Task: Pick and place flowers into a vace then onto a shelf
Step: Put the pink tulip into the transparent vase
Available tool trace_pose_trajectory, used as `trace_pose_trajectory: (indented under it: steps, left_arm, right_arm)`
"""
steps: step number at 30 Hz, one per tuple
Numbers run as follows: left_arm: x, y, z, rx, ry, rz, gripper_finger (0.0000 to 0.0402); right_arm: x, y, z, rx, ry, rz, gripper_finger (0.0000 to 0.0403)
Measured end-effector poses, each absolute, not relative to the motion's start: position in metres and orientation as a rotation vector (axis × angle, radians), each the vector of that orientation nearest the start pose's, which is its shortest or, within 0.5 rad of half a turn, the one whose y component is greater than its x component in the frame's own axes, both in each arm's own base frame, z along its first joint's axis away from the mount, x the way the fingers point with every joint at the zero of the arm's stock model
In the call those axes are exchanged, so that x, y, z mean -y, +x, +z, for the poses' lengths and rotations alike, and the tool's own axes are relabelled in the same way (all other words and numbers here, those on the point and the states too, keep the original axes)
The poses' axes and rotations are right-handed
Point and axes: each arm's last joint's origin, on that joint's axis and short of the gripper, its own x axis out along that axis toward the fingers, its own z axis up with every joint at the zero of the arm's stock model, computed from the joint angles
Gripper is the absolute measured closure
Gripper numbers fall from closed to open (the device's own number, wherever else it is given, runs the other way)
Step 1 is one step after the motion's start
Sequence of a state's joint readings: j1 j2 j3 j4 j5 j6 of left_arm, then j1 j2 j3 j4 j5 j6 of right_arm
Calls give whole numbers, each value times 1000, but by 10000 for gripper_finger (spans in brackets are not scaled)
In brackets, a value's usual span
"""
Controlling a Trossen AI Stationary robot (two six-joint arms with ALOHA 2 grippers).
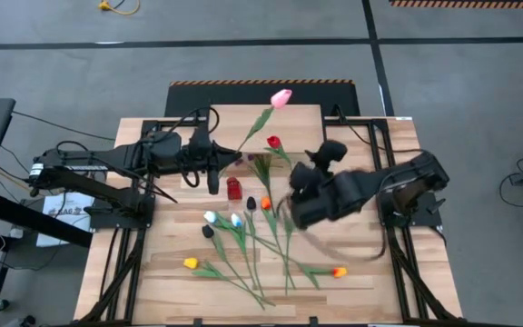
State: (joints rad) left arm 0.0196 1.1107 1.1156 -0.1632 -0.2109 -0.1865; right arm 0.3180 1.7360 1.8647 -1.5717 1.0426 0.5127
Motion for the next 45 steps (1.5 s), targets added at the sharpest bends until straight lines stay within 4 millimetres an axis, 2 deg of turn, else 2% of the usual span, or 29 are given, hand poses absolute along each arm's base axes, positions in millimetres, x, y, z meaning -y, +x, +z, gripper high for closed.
trace_pose_trajectory:
  steps: [3, 6, 8, 12, 14, 19, 27, 37, 41, 45]
  left_arm:
    - [-10, 243, 386, -138, -135, 212, 401]
    - [-10, 243, 387, -137, -106, 195, 401]
    - [-9, 244, 387, -128, -103, 190, 401]
    - [-9, 244, 388, -126, -90, 189, 401]
    - [-9, 244, 388, -129, -90, 178, 401]
    - [-8, 244, 388, -124, -94, 134, 401]
    - [-6, 245, 391, -99, -99, 63, 401]
    - [-5, 245, 391, -102, -92, 54, 401]
    - [-5, 245, 391, -102, -92, 54, 401]
    - [-5, 245, 391, -103, -92, 54, 401]
  right_arm:
    - [-60, 294, 382, -928, -208, -823, 244]
    - [-53, 295, 393, -835, -31, -798, 250]
    - [-53, 300, 403, -775, 31, -687, 255]
    - [-56, 320, 428, -594, 96, -337, 266]
    - [-56, 328, 440, -473, 108, -257, 271]
    - [-49, 336, 454, -328, 70, -253, 274]
    - [-36, 347, 454, -273, 80, -288, 253]
    - [-39, 349, 462, -202, 12, -252, 233]
    - [-39, 349, 463, -196, 12, -254, 254]
    - [-36, 349, 463, -196, 11, -264, 319]
